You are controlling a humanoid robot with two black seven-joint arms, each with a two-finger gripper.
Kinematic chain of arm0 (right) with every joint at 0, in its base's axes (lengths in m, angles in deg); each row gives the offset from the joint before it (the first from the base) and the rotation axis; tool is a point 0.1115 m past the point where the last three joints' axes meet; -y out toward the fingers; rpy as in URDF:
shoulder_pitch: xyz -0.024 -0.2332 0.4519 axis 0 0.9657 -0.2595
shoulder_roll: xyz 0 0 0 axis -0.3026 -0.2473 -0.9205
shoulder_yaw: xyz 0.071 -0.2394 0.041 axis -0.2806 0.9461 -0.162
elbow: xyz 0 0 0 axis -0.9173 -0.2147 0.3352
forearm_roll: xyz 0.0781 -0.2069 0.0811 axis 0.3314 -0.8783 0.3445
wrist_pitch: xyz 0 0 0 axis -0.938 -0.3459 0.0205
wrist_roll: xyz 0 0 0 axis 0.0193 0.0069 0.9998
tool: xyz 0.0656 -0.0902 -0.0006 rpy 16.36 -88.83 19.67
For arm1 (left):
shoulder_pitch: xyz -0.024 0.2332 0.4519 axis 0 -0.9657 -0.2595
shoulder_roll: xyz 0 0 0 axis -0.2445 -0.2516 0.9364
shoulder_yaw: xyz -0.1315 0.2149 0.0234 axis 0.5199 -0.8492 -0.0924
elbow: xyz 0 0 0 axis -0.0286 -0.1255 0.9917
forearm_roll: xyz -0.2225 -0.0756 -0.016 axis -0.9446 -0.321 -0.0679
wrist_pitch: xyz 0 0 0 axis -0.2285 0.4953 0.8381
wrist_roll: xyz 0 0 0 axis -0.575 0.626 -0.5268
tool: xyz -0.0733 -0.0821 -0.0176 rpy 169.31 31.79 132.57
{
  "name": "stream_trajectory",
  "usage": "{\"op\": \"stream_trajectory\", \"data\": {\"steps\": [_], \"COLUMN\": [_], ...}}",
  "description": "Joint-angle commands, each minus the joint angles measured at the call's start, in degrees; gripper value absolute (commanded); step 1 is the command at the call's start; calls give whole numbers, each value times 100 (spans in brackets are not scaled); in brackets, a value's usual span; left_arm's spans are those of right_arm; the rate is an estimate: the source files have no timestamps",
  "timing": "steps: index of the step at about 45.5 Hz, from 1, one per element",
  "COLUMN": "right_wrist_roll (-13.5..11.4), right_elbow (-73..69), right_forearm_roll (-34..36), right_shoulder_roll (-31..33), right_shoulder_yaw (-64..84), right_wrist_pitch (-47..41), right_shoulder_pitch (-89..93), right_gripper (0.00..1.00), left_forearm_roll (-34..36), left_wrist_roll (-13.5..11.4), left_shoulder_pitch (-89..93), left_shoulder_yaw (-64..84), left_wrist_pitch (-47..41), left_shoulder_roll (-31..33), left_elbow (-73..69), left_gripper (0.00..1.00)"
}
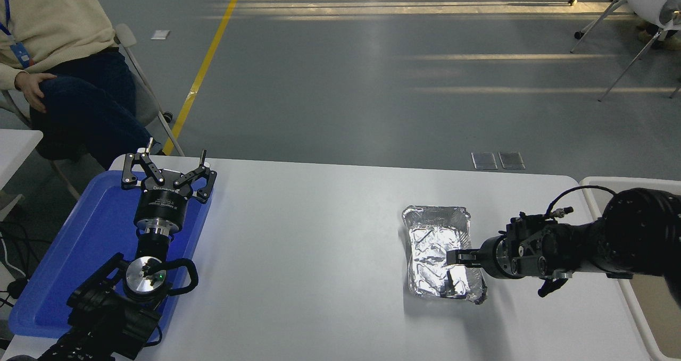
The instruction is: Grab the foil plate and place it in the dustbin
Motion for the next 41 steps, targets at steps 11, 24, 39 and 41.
{"op": "stream_trajectory", "data": {"steps": [11,24,39,41], "right_wrist_roll": [8,17,70,70], "right_elbow": [14,-91,-1145,-1382], "right_forearm_roll": [-4,-48,-101,-101], "right_shoulder_roll": [-53,17,430,474], "right_shoulder_yaw": [-55,-47,-55,-55], "right_wrist_pitch": [37,11,-86,-86], "right_shoulder_pitch": [20,-208,-1157,-1403], "right_gripper": [0,0,0,0], "left_forearm_roll": [0,0,0,0], "left_wrist_roll": [0,0,0,0], "left_shoulder_pitch": [0,0,0,0], "left_shoulder_yaw": [0,0,0,0], "left_wrist_pitch": [0,0,0,0], "left_shoulder_roll": [0,0,0,0], "left_elbow": [2,2,2,2], "left_gripper": [100,100,100,100]}}
